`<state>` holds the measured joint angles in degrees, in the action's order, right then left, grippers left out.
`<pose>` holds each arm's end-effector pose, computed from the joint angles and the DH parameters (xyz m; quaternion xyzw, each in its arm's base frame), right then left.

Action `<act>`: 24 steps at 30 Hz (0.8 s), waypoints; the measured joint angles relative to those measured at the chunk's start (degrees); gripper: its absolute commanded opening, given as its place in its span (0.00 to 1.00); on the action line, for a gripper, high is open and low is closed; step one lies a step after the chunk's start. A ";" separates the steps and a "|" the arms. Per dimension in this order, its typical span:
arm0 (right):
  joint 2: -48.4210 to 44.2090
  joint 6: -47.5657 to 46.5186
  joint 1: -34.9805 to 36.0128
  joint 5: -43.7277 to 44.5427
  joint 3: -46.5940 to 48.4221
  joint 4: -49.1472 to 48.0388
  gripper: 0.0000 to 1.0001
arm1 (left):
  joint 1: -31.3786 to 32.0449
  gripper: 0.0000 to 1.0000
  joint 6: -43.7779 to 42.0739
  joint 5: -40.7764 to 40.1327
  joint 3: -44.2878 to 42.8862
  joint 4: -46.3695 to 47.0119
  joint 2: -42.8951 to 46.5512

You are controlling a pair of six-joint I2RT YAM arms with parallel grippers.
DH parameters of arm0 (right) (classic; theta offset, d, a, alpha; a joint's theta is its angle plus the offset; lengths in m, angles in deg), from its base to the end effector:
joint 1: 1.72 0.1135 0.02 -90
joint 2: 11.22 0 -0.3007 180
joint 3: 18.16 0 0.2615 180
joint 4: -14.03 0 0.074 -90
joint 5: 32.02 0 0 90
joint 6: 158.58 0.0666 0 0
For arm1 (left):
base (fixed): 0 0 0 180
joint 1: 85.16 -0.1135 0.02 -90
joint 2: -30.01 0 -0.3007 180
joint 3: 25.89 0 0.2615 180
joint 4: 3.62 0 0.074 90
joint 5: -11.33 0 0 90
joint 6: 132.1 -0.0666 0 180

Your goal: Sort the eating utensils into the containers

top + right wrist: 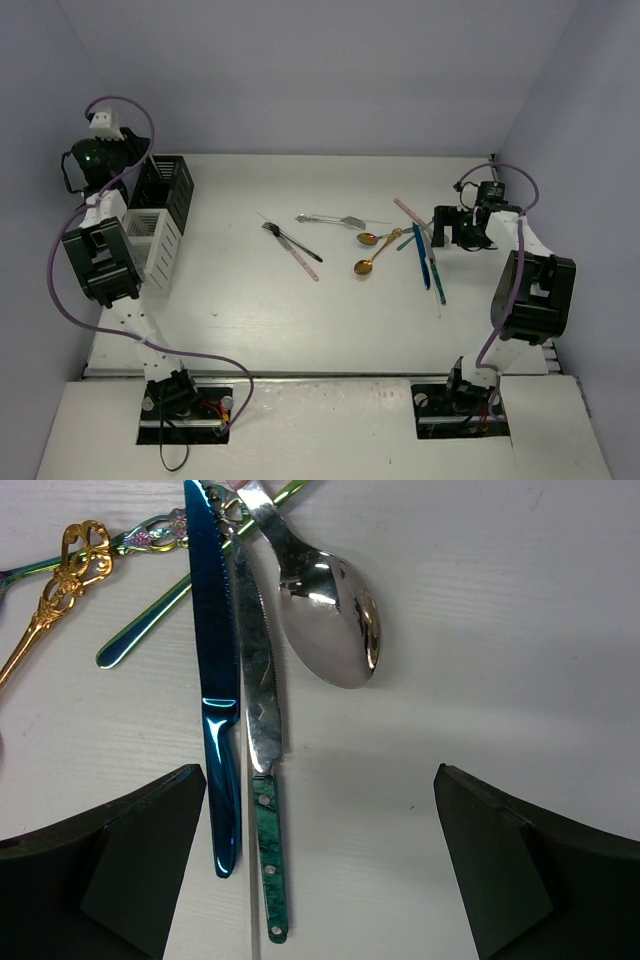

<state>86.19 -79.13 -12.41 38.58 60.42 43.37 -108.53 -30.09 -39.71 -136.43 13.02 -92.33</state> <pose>0.3947 -0.0520 0.2253 -0.0590 0.9208 0.0898 0.3749 0.5327 0.1846 0.3247 0.0401 0.6823 -0.1558 0.7131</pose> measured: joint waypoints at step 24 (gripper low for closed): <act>-0.72 -2.52 20.64 8.35 3.11 0.29 0.50 | 4.41 0.43 -11.47 6.60 7.53 -18.56 27.79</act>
<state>85.47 -81.65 8.23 46.92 63.53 43.66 -104.12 -41.56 -33.11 -128.90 -5.54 -64.54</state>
